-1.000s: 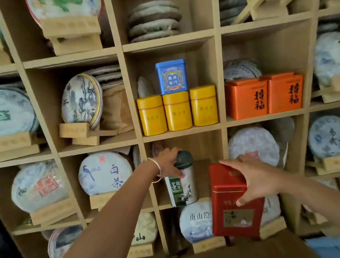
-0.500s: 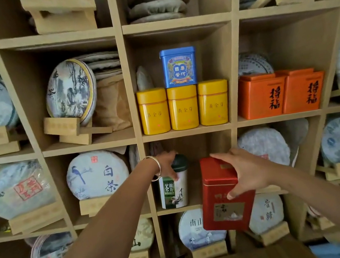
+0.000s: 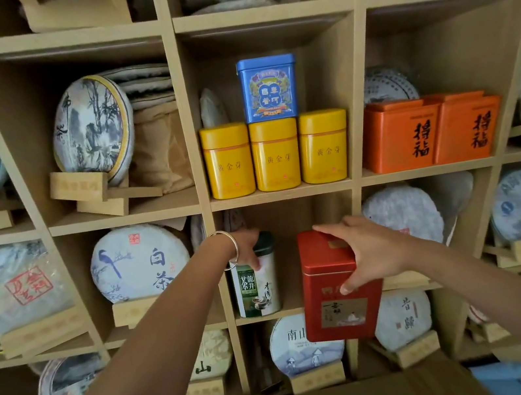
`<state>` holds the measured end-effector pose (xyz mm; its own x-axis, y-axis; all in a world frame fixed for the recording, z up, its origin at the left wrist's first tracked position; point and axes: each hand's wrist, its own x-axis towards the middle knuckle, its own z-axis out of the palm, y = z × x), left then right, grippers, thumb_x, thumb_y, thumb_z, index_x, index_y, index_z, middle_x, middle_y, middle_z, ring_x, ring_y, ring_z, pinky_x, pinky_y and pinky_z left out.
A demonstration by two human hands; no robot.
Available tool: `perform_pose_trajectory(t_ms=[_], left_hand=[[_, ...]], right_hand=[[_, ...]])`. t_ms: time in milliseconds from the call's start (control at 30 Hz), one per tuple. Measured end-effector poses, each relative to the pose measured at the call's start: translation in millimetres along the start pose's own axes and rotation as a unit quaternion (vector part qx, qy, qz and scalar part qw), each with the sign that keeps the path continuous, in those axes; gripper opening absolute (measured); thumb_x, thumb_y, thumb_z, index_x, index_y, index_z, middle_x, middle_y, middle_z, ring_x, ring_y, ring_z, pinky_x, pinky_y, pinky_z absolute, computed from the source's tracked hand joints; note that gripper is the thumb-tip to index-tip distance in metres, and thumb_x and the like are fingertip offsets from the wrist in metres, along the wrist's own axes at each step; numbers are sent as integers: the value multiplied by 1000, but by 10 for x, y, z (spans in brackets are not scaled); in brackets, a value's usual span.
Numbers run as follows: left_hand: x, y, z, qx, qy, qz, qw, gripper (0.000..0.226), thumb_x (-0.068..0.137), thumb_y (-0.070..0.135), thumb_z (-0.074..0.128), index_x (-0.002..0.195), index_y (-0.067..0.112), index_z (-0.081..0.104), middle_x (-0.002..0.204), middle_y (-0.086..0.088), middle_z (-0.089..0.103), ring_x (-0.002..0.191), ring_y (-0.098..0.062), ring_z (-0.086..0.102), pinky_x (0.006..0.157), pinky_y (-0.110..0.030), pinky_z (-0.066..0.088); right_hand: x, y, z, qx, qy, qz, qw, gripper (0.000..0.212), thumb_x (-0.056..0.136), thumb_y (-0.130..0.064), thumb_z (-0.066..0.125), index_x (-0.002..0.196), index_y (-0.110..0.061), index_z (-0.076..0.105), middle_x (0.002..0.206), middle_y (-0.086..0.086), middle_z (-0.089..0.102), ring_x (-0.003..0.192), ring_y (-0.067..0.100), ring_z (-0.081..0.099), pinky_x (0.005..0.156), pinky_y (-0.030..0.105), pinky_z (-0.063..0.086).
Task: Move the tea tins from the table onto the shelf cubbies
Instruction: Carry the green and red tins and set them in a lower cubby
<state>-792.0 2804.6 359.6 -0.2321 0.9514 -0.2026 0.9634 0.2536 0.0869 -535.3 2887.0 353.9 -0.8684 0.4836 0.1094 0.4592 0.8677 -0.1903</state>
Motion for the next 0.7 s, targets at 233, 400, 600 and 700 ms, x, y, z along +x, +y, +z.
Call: perform_pose_trajectory(t_ms=[233,400,600,700], left_hand=[[45,-50,64,19,22,11,1000,63,82,25,70,133,6,39,125,-16,54,109,-30,56,88,-37,49],[89,-85,113,41,46,17,998,80,82,30,70,144,6,26,138,-19,42,121,-33,49,96,-37,46],[145,-117,92,30,48,18,998,89,81,29,71,149,7,17,143,-20,36,127,-35,44,101,-38,43],[165,-154,105,25,50,17,998,90,81,30,70,149,7,15,145,-20,34,129,-35,42,105,-39,41]], right_hand=[[295,-200,-80,-25,15,-9,1000,121,52,-57,83,148,-40,10,116,-4,38,116,19,37,95,42,44],[556,-193,-54,-121,2,-5,993,119,56,-58,81,149,-31,13,129,9,43,124,29,38,115,47,18],[792,-61,-112,-96,-46,22,994,116,63,-57,79,151,-31,6,138,14,40,130,34,36,113,43,24],[895,-59,-87,-102,-60,34,992,111,72,-51,76,153,-31,2,151,18,26,139,36,27,113,42,25]])
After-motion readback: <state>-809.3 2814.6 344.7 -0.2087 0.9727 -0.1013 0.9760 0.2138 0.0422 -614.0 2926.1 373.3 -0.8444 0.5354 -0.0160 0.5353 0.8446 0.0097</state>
